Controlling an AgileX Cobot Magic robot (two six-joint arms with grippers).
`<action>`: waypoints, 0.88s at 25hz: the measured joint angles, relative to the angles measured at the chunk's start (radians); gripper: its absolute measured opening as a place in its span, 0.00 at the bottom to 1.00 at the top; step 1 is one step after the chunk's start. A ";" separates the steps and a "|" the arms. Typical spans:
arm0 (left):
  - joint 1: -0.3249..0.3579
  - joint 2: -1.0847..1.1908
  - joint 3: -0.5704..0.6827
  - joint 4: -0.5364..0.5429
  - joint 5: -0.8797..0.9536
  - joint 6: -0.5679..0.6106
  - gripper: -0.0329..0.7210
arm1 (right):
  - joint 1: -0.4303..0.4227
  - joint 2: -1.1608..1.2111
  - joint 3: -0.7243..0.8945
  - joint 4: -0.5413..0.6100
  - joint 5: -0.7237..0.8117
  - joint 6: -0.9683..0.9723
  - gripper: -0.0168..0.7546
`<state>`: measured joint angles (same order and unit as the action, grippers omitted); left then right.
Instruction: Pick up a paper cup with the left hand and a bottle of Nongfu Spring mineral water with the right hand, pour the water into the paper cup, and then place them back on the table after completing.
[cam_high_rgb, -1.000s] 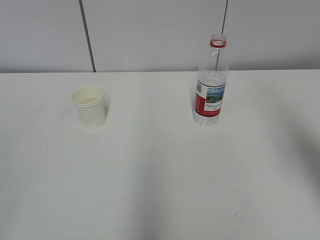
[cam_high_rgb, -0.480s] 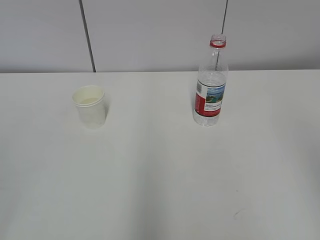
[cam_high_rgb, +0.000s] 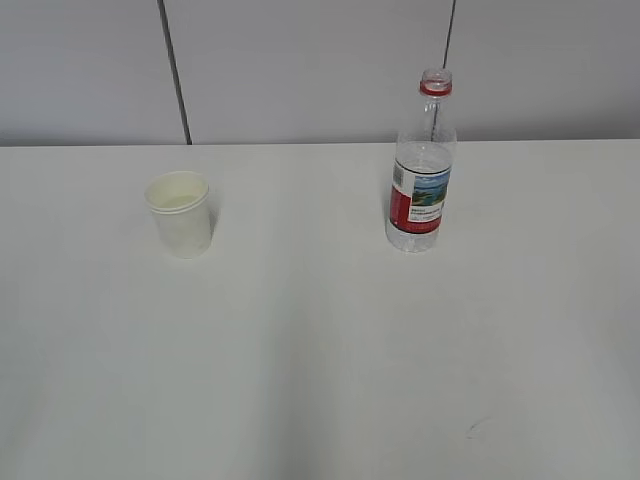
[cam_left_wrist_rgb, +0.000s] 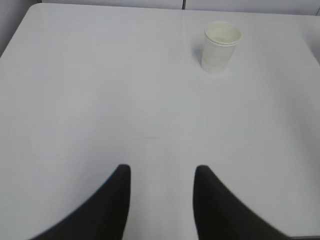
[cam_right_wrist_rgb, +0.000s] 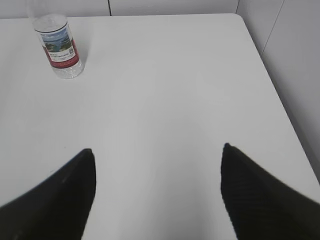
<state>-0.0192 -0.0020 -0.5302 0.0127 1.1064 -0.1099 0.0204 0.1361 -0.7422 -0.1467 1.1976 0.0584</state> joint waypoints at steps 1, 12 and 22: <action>0.000 0.000 0.000 0.000 0.000 0.000 0.40 | 0.000 -0.026 0.023 0.002 0.000 0.000 0.76; 0.000 0.000 0.000 0.000 0.000 0.000 0.36 | 0.000 -0.154 0.210 0.049 -0.002 -0.071 0.76; 0.000 0.000 0.000 0.000 0.000 0.000 0.36 | 0.000 -0.154 0.243 0.074 -0.039 -0.100 0.76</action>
<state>-0.0192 -0.0020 -0.5302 0.0127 1.1064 -0.1099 0.0204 -0.0175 -0.4988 -0.0725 1.1589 -0.0414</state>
